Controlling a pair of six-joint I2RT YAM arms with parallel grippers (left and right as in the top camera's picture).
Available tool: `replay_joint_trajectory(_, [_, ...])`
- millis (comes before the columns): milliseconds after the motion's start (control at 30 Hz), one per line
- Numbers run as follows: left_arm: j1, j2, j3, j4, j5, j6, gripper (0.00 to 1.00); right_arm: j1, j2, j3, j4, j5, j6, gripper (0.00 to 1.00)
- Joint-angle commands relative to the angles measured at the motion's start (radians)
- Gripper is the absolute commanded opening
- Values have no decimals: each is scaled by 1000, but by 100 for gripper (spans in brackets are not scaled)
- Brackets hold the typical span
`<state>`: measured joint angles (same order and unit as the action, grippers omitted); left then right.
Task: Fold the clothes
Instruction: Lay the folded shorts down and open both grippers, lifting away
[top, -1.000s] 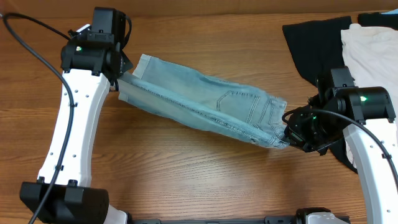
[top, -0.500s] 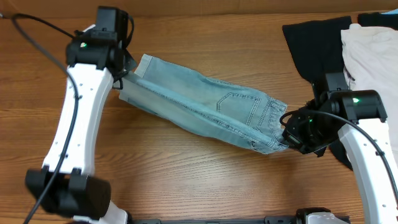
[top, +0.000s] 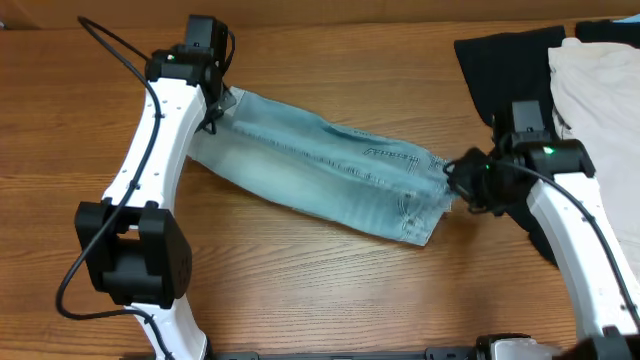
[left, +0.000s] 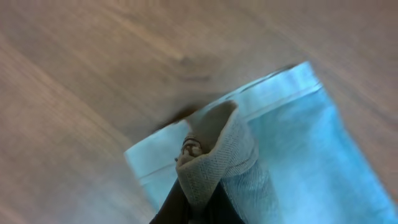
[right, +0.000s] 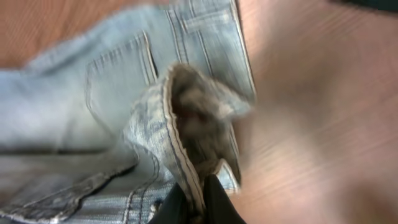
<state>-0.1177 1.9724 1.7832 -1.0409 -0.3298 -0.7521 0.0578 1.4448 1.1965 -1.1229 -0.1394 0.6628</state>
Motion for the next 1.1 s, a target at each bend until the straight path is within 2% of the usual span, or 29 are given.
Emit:
replay_joint_trajectory(0, [-3, 53, 24, 60, -43, -4, 4, -14, 70, -5, 58, 82, 24, 4])
replay_joint_trajectory(300, [-31, 169, 24, 213, -35, -4, 4, -15, 223, -5, 203, 151, 48, 4])
replay_joint_trajectory(467, [-40, 213, 24, 256, -36, -4, 4, -20, 257, -5, 261, 168, 48, 10])
replay_joint_trajectory(533, [-40, 225, 24, 262, -36, -4, 4, -22, 269, -5, 278, 169, 48, 18])
replay_joint_trajectory(600, [-40, 227, 24, 263, -37, -3, 6, -23, 271, -5, 285, 172, 48, 36])
replay_joint_trajectory(633, [-40, 227, 24, 264, -41, -3, 20, -24, 271, -5, 293, 171, 48, 54])
replay_joint_trajectory(667, [-39, 227, 24, 266, -58, -3, 52, -26, 271, -5, 306, 161, 44, 75])
replay_joint_trajectory(700, [-37, 227, 27, 285, -85, 16, 83, -32, 270, 2, 326, 134, 22, 84])
replay_joint_trajectory(733, [-35, 226, 35, 294, -88, 56, 93, -40, 270, 17, 330, 108, -7, 87])
replay_joint_trajectory(767, [-32, 225, 54, 293, -87, 112, 99, -50, 270, 38, 322, 88, -30, 89])
replay_joint_trajectory(800, [-29, 225, 80, 277, -86, 157, 100, -60, 270, 61, 307, 77, -43, 89])
replay_joint_trajectory(867, [-22, 224, 160, 206, -87, 224, 100, -80, 266, 127, 257, 70, -62, 90])
replay_joint_trajectory(1000, [-11, 224, 394, -3, -61, 278, 100, -95, 245, 325, 116, 23, -204, 88])
replay_joint_trajectory(1067, [-10, 224, 503, -93, -15, 312, 100, -84, 244, 401, 54, -9, -263, 80])
